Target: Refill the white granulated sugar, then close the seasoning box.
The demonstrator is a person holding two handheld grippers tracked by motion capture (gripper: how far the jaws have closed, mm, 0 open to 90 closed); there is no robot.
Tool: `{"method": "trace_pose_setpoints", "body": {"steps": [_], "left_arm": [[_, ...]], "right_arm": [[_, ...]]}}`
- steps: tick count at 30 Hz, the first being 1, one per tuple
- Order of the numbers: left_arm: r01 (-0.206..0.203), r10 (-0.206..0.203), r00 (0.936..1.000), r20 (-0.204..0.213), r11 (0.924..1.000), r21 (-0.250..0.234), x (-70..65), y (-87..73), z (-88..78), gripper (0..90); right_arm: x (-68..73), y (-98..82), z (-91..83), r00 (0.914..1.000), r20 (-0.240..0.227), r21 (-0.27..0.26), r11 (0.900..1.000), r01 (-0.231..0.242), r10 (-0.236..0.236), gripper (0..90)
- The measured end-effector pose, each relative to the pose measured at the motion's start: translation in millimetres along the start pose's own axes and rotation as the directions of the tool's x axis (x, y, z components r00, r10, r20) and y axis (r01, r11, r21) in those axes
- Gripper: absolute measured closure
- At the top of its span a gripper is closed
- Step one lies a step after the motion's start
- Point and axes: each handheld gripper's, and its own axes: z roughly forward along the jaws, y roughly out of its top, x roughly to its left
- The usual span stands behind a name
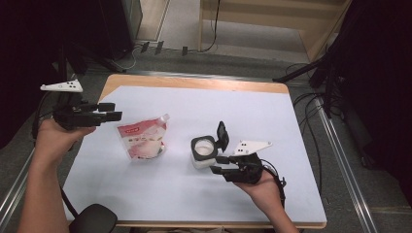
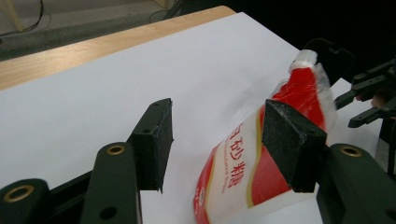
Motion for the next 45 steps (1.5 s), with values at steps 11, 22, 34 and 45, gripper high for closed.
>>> {"method": "trace_pose_setpoints", "body": {"steps": [11,22,34,45], "left_arm": [[0.028,-0.028,0.9996,0.004,0.9995,0.012,15.2,-14.3,17.4,43.7],[0.031,-0.032,0.9989,0.033,0.9993,0.019,18.3,-18.7,24.5,42.3],[0.030,-0.031,0.9987,0.041,0.9989,0.037,17.5,-20.3,33.4,41.6],[0.035,-0.037,0.9989,0.030,0.9977,0.057,17.3,-22.6,37.8,41.7]], "right_arm": [[-11.8,1.2,-19.0,0.9994,-0.003,-0.002,0.999,-0.034,0.034,88.3],[-31.1,-0.4,-21.7,0.9928,0.049,-0.001,0.994,-0.110,0.110,90.0],[-43.5,11.1,-17.1,0.9828,0.091,-0.044,0.987,-0.157,0.160,90.0],[-49.4,31.3,-20.8,0.9793,0.114,-0.081,0.984,-0.158,0.167,90.0]]}}
